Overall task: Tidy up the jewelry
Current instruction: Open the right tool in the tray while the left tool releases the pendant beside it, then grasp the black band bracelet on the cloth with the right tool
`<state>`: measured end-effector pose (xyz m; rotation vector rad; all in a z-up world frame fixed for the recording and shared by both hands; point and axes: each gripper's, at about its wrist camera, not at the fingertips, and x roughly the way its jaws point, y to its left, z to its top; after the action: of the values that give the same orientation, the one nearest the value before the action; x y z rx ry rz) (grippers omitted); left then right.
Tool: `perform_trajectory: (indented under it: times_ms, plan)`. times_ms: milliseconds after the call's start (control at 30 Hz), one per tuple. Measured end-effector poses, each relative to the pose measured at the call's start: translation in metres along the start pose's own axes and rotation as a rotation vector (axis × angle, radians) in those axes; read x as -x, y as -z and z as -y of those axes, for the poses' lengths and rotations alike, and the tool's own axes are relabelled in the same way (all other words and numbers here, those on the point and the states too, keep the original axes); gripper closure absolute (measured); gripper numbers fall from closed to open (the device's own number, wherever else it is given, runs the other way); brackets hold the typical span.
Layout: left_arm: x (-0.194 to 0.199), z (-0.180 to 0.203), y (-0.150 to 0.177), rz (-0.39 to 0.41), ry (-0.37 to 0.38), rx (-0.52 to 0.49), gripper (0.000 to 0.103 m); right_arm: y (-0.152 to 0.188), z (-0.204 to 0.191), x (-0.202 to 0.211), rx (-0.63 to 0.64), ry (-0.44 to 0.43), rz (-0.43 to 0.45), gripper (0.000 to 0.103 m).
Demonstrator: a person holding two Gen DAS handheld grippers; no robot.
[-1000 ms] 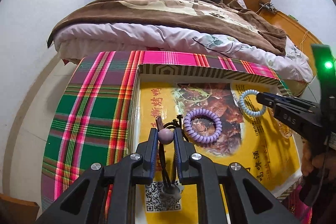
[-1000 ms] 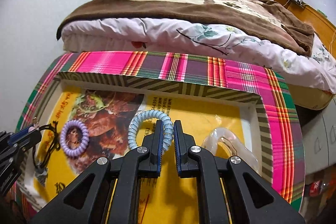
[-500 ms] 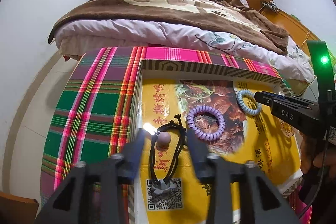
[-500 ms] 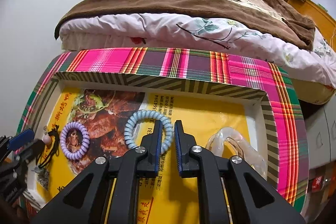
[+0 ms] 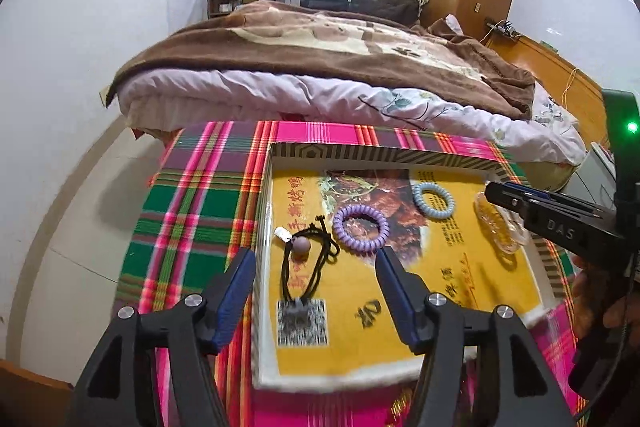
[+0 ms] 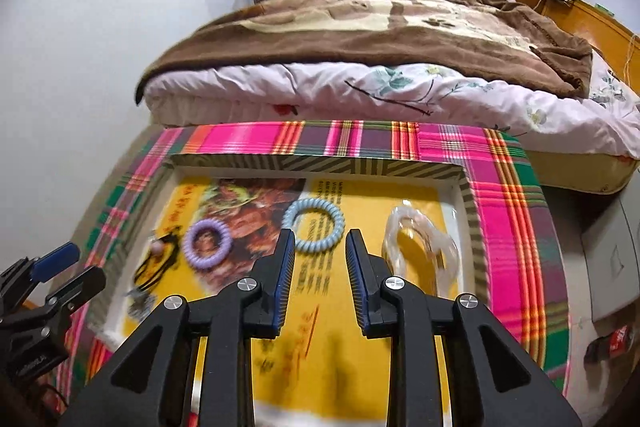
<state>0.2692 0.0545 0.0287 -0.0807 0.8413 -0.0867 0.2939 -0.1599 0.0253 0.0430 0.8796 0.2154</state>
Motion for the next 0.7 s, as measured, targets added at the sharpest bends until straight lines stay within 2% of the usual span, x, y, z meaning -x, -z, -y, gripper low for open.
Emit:
perform_trajectory:
  times_ms: [133,300,500,533,700]
  plan:
    - [0.035,0.000,0.017,0.035,0.017,0.006,0.035,0.016,-0.001,0.032,-0.007,-0.033,0.037,0.076]
    - [0.077,-0.007,0.047,0.072,0.022,0.004,0.029,0.057,-0.003,0.073,0.022,-0.076,0.067,0.075]
    - [0.114,-0.023,0.086,0.101,0.004,0.024,0.024,0.113,-0.011,0.093,0.076,-0.113,0.027,0.074]
    - [0.116,-0.026,0.091,0.101,0.009,0.029,0.021,0.119,-0.013,0.094,0.081,-0.118,0.021,0.074]
    - [0.123,-0.041,0.123,0.073,0.001,0.055,0.018,0.156,-0.035,0.093,0.158,-0.186,-0.028,0.074]
